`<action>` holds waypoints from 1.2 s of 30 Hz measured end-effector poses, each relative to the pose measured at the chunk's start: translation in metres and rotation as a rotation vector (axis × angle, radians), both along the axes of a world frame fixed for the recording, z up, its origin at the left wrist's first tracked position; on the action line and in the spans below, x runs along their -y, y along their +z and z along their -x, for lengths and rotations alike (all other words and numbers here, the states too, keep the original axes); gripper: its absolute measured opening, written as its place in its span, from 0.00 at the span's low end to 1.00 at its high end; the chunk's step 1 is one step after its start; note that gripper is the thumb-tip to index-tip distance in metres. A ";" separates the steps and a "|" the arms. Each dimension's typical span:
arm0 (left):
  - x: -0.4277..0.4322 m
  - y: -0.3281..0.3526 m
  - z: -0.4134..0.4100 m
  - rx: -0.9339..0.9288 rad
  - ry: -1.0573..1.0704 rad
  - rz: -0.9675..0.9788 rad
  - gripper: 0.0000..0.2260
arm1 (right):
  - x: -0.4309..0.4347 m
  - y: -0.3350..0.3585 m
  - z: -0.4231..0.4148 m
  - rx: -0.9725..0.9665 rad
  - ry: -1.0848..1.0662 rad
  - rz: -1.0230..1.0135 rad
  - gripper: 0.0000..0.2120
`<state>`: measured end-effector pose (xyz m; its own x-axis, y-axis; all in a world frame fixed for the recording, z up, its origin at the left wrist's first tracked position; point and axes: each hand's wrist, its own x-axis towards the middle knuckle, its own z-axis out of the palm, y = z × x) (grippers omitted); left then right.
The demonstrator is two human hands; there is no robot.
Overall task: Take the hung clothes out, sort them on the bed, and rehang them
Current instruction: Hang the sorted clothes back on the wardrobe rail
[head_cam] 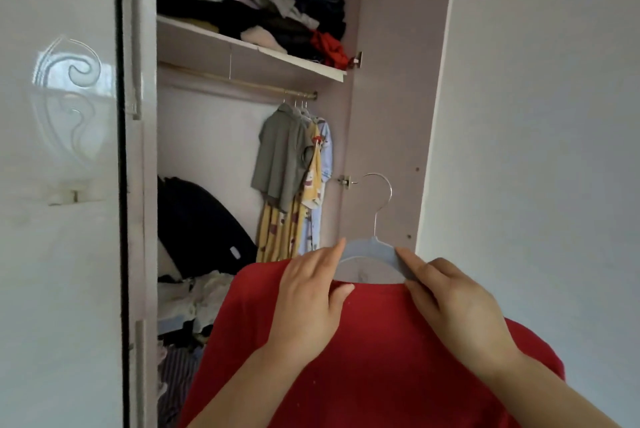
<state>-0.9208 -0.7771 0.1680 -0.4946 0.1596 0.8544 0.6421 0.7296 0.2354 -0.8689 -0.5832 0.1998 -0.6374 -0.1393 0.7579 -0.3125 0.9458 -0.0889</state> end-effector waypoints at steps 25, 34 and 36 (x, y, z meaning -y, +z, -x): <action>0.091 0.067 0.441 0.028 0.285 -0.020 0.28 | 0.091 0.076 0.479 -0.079 0.250 -0.081 0.23; 0.135 0.110 0.613 0.097 0.366 0.006 0.29 | 0.134 0.131 0.660 -0.089 0.286 -0.086 0.23; 0.148 0.122 0.651 0.085 0.368 -0.004 0.30 | 0.148 0.145 0.698 -0.115 0.283 -0.100 0.23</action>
<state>-1.5722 -0.9249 0.2904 -0.5875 -0.0447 0.8080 0.3155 0.9068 0.2796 -1.5667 -0.7313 0.3445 -0.4735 -0.3767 0.7962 -0.5670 0.8221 0.0517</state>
